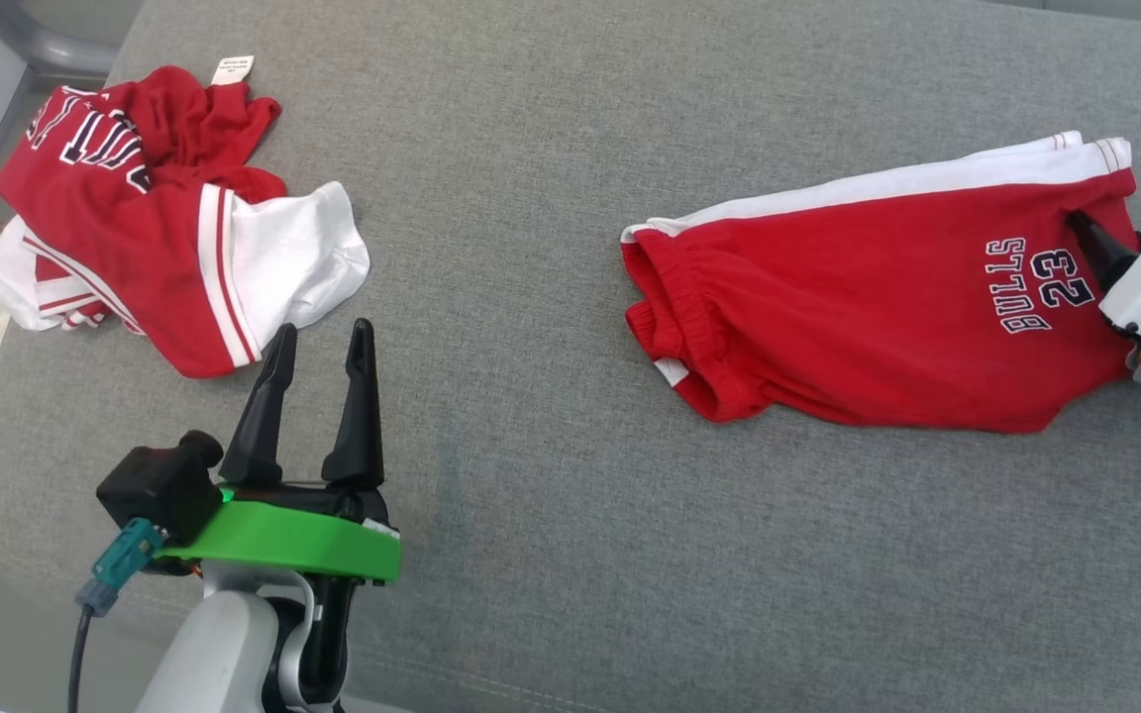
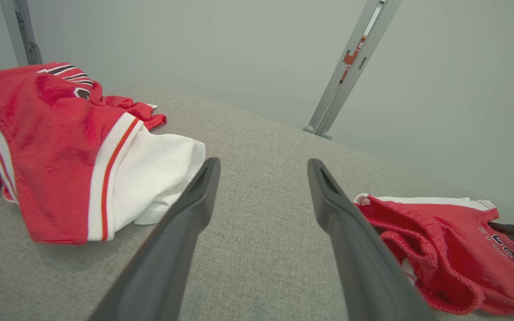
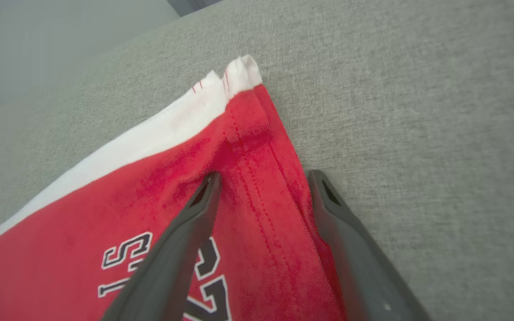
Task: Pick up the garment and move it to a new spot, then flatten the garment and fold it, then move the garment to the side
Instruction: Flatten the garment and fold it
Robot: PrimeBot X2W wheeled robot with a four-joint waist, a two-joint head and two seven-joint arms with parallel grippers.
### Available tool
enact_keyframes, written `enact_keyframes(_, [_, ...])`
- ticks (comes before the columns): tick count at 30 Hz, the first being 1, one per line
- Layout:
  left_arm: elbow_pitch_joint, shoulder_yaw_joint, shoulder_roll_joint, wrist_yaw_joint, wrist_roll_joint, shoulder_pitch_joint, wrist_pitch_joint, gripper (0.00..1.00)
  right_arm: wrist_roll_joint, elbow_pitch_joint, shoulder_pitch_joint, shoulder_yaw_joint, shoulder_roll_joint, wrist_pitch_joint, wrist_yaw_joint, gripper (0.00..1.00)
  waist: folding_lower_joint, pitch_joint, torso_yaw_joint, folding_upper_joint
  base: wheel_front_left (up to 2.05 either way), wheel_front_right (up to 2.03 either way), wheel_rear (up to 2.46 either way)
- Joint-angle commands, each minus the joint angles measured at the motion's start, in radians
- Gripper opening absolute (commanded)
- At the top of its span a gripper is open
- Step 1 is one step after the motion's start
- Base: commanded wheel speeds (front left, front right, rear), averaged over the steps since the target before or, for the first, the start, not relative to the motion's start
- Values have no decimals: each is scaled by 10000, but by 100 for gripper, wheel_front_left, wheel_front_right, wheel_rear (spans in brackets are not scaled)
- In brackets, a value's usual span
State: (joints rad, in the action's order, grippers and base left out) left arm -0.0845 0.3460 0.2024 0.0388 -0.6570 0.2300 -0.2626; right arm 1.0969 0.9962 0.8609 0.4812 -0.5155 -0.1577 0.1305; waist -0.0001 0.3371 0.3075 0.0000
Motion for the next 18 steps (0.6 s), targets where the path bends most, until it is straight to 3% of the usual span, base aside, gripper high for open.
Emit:
enact_keyframes(1, [-107,-98,-154,-138,251,-180,-31,100,214,25,-257,249,369,-780,5,100,1,88,157,0,0,0,0])
enact_keyframes(6, [-544,-285,-580,-498,694,-215,-32,100,840,-247,-322,514,576,-2525,21,100,1,9,173,0,0,0,0])
enact_keyframes(7, [-615,-323,-626,-550,763,-206,-30,100,863,-287,-302,557,558,-2646,19,74,1,0,171,0,0,0,0])
enact_keyframes(8, [-681,-367,-688,-614,836,-175,-32,100,874,-337,-235,598,530,-2736,18,27,1,-9,170,0,0,0,0])
enact_keyframes(9, [-722,-387,-742,-674,852,-146,-30,100,882,-379,-168,615,501,-2749,18,0,1,-14,168,0,0,0,0])
enact_keyframes(18, [-1064,-630,-1036,-1012,1368,-335,-31,100,978,-598,-101,468,209,-1608,2,0,1,-505,-269,0,0,0,0])
